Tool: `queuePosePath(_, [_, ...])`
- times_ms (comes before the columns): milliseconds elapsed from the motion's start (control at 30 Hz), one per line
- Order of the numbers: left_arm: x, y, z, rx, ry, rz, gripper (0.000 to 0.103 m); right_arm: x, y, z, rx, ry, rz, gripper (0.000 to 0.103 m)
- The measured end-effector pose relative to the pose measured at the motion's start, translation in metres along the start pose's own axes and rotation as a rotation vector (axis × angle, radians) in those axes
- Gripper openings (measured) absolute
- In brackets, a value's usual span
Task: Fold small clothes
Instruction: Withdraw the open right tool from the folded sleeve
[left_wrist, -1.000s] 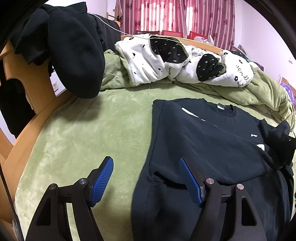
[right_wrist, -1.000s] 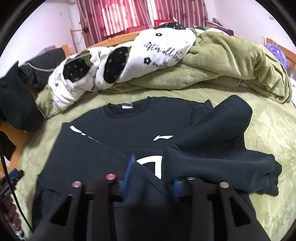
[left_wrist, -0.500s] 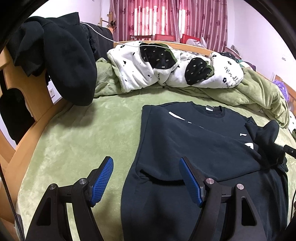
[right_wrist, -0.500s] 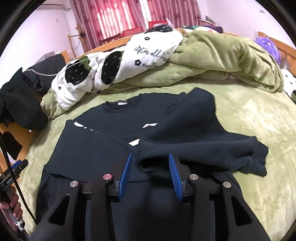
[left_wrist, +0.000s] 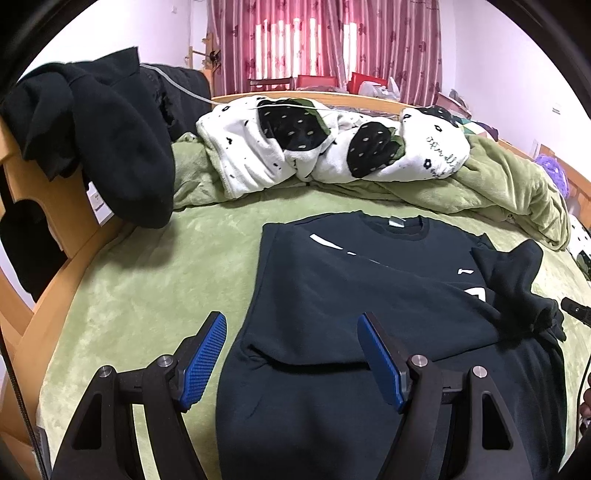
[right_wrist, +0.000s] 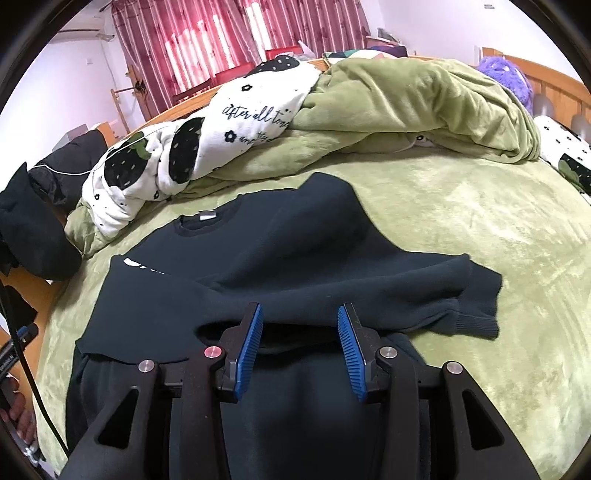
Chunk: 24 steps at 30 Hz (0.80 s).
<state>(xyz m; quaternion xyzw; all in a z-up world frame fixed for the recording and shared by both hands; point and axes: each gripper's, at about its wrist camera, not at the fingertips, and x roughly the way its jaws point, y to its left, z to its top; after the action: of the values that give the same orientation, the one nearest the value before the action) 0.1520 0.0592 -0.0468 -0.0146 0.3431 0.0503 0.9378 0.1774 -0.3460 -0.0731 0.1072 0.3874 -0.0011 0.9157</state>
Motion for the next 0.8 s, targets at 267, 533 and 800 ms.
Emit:
queuePosePath(267, [-0.005,-0.022,0.002,0.026,-0.006,-0.01,0.072,-0.003,-0.027,-0.002,0.037,0.005,-0.008,0.043])
queuePosePath(533, [-0.008,-0.047,0.003,0.057,-0.013,-0.032,0.072,-0.013,-0.041,0.002,0.062,-0.029,-0.008,0.043])
queuePosePath(800, [-0.001,-0.075,0.003,0.076,0.007,-0.068,0.072,-0.034,-0.059,0.01,0.001,-0.094,-0.092,0.045])
